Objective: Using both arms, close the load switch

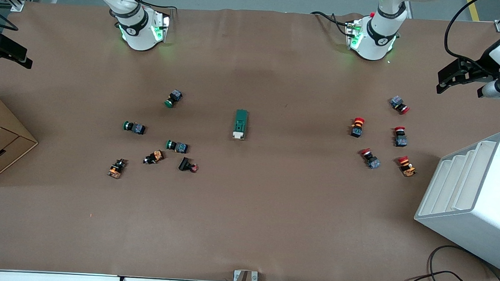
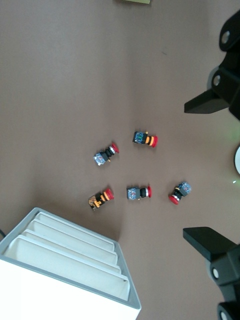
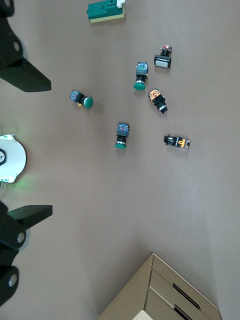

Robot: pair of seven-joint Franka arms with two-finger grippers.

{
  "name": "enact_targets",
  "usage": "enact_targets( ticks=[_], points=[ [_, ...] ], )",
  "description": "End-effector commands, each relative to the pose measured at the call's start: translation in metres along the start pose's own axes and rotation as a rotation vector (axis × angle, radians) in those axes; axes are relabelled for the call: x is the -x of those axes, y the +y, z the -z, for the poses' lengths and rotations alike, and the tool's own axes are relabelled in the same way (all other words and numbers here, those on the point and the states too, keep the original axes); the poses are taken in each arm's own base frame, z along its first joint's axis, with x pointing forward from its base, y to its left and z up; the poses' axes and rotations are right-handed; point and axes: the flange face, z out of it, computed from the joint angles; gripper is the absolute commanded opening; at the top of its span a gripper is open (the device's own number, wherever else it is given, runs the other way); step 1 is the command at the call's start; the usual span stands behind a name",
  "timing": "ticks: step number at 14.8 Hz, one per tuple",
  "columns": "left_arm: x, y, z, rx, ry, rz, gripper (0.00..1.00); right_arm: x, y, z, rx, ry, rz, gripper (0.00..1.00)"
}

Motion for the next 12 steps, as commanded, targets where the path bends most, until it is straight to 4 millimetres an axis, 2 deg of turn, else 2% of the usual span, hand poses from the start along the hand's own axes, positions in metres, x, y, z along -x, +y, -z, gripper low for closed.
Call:
enact_targets(
  ticks=[1, 5, 12],
  points=[
    [0.002, 0.002, 0.006, -0.017, 0.039, -0.017, 1.00, 0.021, -0.001, 0.000, 0.005, 0.004, -0.004, 1.00],
    [-0.004, -0.008, 0.012, -0.012, 0.051, -0.072, 1.00, 0.033, 0.000, -0.003, 0.003, 0.032, -0.002, 1.00],
    [-0.011, -0.008, 0.014, -0.002, 0.052, -0.054, 1.00, 0.033, -0.002, 0.001, -0.002, 0.053, 0.001, 1.00]
  ],
)
